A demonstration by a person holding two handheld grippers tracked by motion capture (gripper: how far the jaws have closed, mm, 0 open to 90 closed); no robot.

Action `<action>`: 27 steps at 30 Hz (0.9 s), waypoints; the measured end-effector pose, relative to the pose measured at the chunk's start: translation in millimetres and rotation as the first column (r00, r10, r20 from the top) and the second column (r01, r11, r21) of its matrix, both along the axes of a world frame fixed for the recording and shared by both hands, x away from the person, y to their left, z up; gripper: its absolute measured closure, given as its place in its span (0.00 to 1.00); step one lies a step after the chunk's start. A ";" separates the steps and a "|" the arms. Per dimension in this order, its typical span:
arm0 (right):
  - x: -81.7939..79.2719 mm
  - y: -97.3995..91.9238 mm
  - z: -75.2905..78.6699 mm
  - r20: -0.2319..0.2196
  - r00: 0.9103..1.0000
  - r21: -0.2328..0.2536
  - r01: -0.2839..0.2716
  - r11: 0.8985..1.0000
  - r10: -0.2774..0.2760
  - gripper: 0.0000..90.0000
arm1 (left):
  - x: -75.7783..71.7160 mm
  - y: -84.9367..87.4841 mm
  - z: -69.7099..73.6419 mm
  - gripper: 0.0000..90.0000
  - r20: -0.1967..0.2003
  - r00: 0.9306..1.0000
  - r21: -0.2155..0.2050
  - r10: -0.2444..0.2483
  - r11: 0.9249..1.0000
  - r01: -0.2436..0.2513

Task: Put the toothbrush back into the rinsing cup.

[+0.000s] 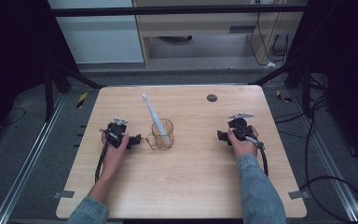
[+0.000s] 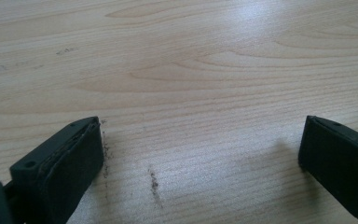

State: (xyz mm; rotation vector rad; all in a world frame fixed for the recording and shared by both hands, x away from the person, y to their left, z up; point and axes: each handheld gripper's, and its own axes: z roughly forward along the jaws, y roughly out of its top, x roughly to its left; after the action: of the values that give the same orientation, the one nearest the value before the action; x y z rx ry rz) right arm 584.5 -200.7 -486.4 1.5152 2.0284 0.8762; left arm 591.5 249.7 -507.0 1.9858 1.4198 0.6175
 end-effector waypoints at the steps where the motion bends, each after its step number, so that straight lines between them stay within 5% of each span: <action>1: 0.7 -0.6 -0.5 0.002 1.000 0.002 0.004 1.000 -0.004 0.13 | 0.0 0.0 0.0 0.00 0.000 1.000 0.000 0.000 1.000 0.000; 20: 6.8 -12.3 -12.6 -0.018 0.997 0.025 0.079 0.997 -0.078 0.08 | 0.0 0.0 0.0 0.00 0.000 1.000 0.000 0.000 1.000 0.000; 27: 4.4 -11.1 -23.5 0.030 0.995 0.026 0.093 0.995 -0.094 0.09 | 0.0 0.0 0.0 0.00 0.000 1.000 0.000 0.000 1.000 0.000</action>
State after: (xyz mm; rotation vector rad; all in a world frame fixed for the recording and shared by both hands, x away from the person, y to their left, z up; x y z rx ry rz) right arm 588.9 -211.8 -509.9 1.5865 1.9153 0.8855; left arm 591.5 249.7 -507.0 1.9856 1.4200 0.6176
